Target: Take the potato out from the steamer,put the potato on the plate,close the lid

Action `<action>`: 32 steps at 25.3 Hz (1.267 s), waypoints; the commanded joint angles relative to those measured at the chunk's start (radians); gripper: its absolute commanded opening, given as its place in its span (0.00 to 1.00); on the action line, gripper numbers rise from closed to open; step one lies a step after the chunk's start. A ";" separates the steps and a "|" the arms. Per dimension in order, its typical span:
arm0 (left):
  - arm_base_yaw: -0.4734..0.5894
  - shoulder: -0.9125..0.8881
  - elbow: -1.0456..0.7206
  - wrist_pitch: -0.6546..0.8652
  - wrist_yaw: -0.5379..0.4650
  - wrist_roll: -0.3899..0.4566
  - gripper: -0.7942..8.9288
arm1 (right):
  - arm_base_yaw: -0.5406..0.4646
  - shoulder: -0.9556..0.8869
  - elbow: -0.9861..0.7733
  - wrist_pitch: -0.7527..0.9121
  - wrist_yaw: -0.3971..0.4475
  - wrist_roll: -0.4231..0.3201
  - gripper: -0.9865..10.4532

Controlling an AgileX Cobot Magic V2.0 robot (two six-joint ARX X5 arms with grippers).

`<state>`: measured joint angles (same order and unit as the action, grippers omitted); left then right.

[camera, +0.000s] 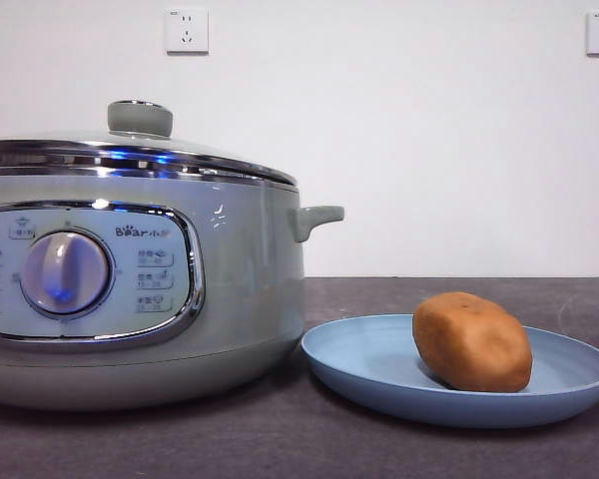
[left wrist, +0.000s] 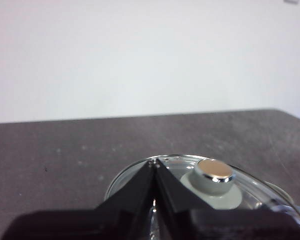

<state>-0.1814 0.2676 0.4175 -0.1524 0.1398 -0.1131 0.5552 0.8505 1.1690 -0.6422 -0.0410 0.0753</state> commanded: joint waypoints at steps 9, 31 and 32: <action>0.061 -0.265 -0.349 0.274 -0.006 -0.055 0.08 | 0.001 -0.001 0.001 0.005 0.003 0.010 0.09; 0.086 -0.266 -0.414 -0.035 -0.086 -0.078 0.08 | 0.001 -0.001 0.001 0.005 0.003 0.010 0.09; 0.086 -0.266 -0.414 -0.035 -0.086 -0.079 0.08 | 0.001 -0.001 0.001 0.005 0.003 0.010 0.09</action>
<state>-0.0982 0.0048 0.0177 -0.1852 0.0547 -0.1856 0.5552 0.8505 1.1690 -0.6426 -0.0410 0.0753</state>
